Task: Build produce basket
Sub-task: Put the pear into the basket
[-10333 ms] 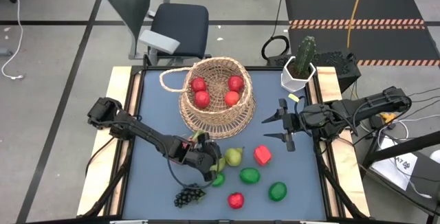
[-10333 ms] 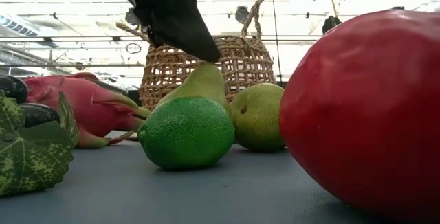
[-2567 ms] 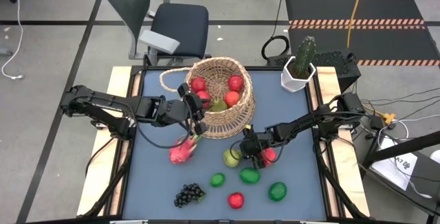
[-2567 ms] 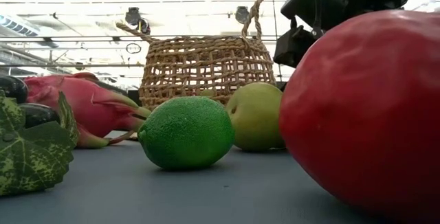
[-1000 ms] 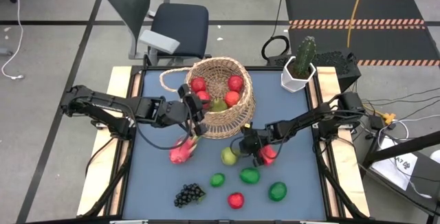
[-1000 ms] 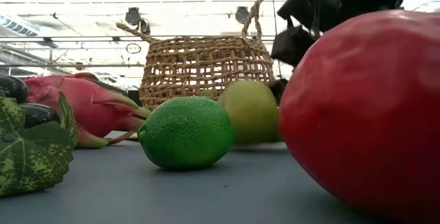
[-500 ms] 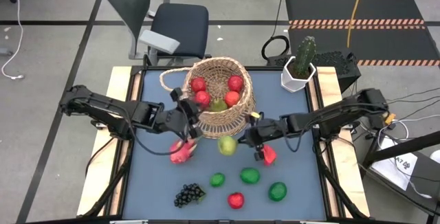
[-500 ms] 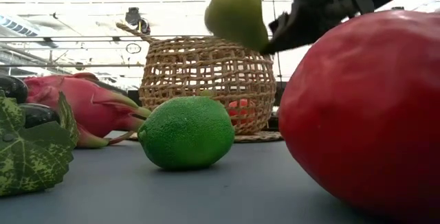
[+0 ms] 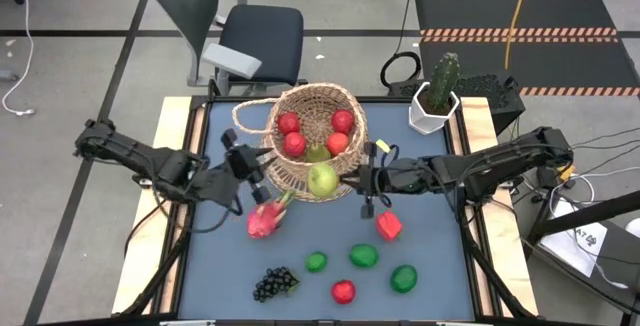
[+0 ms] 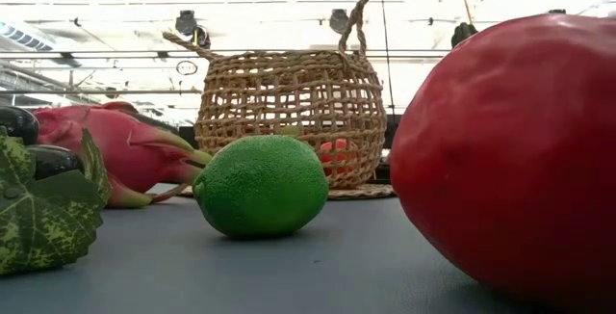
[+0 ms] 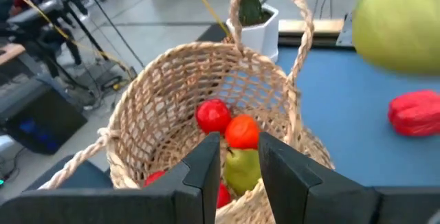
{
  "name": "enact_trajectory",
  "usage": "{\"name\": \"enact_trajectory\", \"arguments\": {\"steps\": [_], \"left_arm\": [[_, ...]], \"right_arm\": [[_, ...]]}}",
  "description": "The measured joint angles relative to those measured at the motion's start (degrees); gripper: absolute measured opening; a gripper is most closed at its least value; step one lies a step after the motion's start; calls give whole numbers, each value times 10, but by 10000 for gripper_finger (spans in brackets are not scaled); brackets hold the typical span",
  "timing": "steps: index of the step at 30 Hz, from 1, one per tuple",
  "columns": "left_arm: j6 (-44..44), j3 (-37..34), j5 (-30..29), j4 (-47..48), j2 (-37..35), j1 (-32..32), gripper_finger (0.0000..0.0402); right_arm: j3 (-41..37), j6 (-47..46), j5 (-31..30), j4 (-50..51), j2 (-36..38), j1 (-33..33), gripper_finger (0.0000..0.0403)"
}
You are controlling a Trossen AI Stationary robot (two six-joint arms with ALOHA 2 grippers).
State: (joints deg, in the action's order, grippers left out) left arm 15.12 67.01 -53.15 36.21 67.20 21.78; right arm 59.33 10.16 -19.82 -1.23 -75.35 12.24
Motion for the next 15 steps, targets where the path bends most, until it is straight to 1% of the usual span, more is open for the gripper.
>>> {"name": "enact_trajectory", "arguments": {"steps": [4, 9, 11, 15], "left_arm": [[3, -51, -32, -16, -55, 20, 101], [-12, -105, -35, -75, -118, 24, 101], [-23, -121, -35, -96, -133, 24, 101], [-47, -138, -34, -129, -151, 24, 102]], "right_arm": [[61, 35, -10, 29, 0, -13, 0], [142, 57, -10, 39, -11, -47, 0], [185, 76, -9, 43, -25, -62, 0], [298, 102, -7, 104, -75, -94, 0]]}}
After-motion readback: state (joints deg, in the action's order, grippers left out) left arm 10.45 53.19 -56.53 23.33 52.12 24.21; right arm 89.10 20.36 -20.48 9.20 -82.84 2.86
